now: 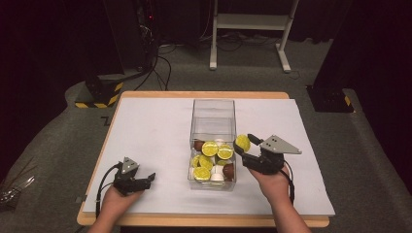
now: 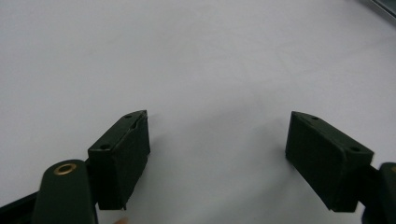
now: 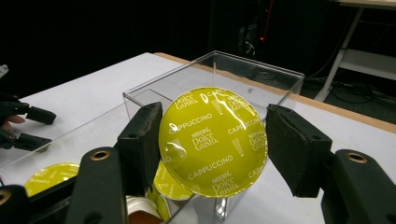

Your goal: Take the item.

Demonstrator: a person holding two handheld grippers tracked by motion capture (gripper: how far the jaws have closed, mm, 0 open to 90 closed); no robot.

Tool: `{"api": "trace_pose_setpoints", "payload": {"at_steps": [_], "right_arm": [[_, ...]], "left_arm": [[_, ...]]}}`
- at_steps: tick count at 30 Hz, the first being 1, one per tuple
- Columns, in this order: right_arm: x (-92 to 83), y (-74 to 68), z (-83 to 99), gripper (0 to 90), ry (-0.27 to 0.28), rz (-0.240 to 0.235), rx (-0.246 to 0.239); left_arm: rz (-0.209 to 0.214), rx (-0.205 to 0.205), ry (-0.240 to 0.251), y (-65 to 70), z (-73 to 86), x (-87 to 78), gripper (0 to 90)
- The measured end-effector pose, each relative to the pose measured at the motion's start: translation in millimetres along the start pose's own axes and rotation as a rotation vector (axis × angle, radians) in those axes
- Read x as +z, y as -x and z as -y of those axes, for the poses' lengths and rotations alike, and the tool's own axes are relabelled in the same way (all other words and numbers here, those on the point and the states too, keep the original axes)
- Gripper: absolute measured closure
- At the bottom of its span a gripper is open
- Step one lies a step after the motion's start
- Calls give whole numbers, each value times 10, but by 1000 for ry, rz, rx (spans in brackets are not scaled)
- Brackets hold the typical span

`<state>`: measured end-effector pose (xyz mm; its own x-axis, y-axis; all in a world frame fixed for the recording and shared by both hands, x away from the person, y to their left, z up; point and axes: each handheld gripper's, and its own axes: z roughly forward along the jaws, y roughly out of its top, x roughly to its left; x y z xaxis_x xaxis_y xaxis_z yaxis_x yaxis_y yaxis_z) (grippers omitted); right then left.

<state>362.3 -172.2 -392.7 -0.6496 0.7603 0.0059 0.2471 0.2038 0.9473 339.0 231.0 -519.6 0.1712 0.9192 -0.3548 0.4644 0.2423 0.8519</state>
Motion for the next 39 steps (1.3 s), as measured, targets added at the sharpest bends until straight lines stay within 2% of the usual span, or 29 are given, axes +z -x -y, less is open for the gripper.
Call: {"api": "trace_pose_setpoints", "payload": {"at_steps": [6, 11, 15, 31, 32, 39], "right_arm": [[-52, 94, 56, 386, -9, 23, 3], [-125, 237, 142, 386, -1, 59, 36], [-158, 315, 179, 386, -10, 85, 41], [-252, 575, 363, 386, -24, 167, 73], [-250, 590, 378, 386, -26, 176, 75], [-189, 722, 560, 387, -60, 224, 91]], "left_arm": [[-2, 0, 2, 2, 1, 1, 223], [1, -3, 0, 1, 0, -1, 224], [0, -3, 0, 2, 0, -1, 224], [7, 7, -9, -6, -3, -4, 224], [3, 115, -97, -80, -20, -62, 224], [3, 107, -88, -75, -18, -58, 225]]}}
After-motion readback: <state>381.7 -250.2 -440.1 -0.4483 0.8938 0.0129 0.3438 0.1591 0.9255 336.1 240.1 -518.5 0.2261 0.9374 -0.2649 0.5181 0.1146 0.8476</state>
